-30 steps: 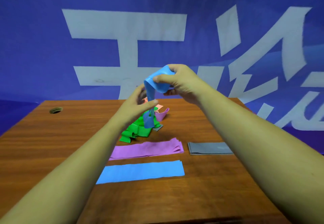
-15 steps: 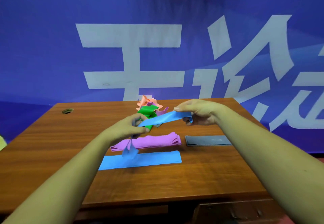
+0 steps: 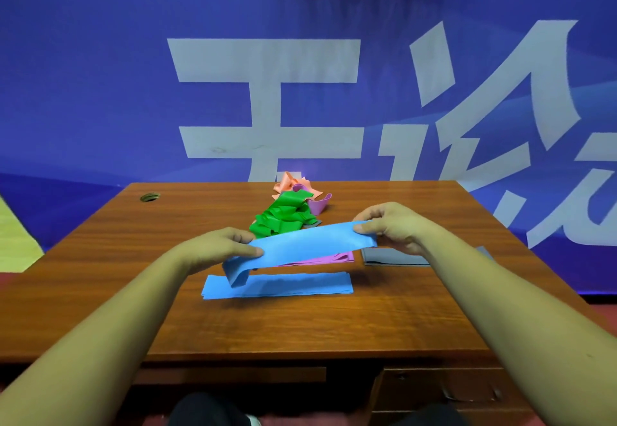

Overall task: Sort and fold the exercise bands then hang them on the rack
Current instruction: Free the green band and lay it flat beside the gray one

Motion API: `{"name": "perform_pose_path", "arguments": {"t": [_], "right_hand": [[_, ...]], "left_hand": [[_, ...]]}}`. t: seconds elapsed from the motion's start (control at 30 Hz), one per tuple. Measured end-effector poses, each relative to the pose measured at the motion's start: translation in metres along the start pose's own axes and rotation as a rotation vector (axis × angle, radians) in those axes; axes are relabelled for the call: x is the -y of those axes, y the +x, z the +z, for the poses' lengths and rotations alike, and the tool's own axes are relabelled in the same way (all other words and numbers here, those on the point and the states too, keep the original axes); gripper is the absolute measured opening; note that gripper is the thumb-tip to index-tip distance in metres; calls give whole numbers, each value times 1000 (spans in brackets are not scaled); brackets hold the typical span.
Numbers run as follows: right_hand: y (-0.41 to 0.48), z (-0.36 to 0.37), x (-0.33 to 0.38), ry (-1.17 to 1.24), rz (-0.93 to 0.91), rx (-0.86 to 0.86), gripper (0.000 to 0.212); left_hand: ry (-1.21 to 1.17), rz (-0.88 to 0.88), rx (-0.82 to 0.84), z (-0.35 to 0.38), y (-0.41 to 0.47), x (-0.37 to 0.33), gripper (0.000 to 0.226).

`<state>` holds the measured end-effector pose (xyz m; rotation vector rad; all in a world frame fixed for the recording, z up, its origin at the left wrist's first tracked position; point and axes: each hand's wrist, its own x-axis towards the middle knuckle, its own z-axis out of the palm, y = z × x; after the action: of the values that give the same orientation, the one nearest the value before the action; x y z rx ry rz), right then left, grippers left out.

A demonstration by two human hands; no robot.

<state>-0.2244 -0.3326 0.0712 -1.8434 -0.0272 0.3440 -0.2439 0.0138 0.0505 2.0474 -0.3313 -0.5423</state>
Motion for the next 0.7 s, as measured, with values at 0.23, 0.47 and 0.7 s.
{"name": "perform_pose_path", "arguments": {"t": [0.23, 0.47, 0.7], "right_hand": [[-3, 6, -18, 29, 4, -38, 21], [0, 4, -24, -36, 3, -85, 20], [9, 13, -35, -84, 3, -33, 13]], "left_hand": [[-179, 2, -17, -6, -8, 29, 18], [-276, 17, -296, -6, -8, 44, 13], [-153, -24, -449, -7, -6, 55, 10]]}}
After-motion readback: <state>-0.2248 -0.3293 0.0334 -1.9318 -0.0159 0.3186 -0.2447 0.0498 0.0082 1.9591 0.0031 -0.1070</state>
